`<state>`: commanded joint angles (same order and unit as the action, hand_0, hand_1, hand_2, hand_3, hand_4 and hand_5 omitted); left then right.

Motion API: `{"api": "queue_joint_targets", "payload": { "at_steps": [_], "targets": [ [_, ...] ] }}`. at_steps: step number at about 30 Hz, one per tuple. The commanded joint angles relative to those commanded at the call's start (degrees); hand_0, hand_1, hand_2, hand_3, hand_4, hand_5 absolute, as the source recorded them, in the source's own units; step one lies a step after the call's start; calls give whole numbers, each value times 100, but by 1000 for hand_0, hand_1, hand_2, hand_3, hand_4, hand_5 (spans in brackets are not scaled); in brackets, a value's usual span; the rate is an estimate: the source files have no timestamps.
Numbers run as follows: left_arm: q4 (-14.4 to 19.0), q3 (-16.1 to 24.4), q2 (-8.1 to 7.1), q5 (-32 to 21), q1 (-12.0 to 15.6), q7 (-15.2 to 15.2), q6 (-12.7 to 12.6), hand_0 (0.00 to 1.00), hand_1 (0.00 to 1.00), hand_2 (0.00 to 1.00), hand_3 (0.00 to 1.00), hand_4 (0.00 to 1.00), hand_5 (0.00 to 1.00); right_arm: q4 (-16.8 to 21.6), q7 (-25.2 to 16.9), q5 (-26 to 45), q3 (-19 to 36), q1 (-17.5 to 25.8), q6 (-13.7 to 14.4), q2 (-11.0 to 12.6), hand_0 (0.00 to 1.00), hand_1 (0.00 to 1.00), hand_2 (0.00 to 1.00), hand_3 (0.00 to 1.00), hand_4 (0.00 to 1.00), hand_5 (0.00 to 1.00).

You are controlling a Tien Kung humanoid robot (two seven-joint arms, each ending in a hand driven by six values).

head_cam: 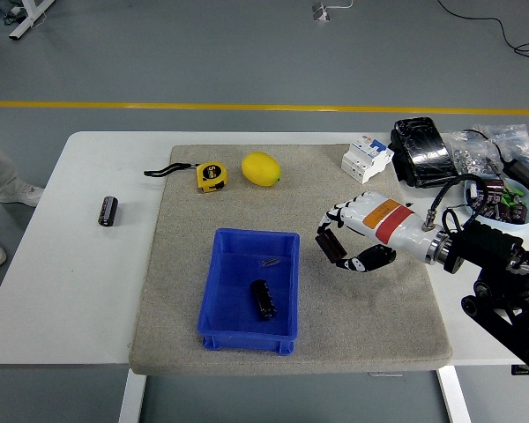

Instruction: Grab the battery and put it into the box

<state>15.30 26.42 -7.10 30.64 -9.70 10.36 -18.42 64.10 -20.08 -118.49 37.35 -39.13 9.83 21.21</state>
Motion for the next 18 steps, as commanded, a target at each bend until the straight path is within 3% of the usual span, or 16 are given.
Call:
{"api": "queue_joint_targets", "payload": {
  "at_steps": [11, 12, 17, 18],
  "targets": [
    [-1, 10, -22, 8, -2, 1, -5, 726, 669, 709, 622, 661, 630, 409, 128, -26, -393, -176, -188, -55, 497, 565, 679, 554, 795, 136],
    [-1, 5, -24, 2, -8, -2, -5, 726, 669, 709, 622, 661, 630, 446, 163, -26, -448, -200, -226, -53, 562, 645, 795, 887, 943, 204],
    [-6, -7, -27, -32, -25, -15, -10, 726, 669, 709, 622, 661, 630, 548, 324, -35, -584, -243, -392, -42, 562, 645, 795, 887, 943, 204],
    [-7, -10, -29, -35, -27, -17, -9, 725, 669, 710, 622, 662, 631, 552, 339, -36, -594, -245, -404, -41, 636, 693, 886, 998, 998, 271]
  ]
}}
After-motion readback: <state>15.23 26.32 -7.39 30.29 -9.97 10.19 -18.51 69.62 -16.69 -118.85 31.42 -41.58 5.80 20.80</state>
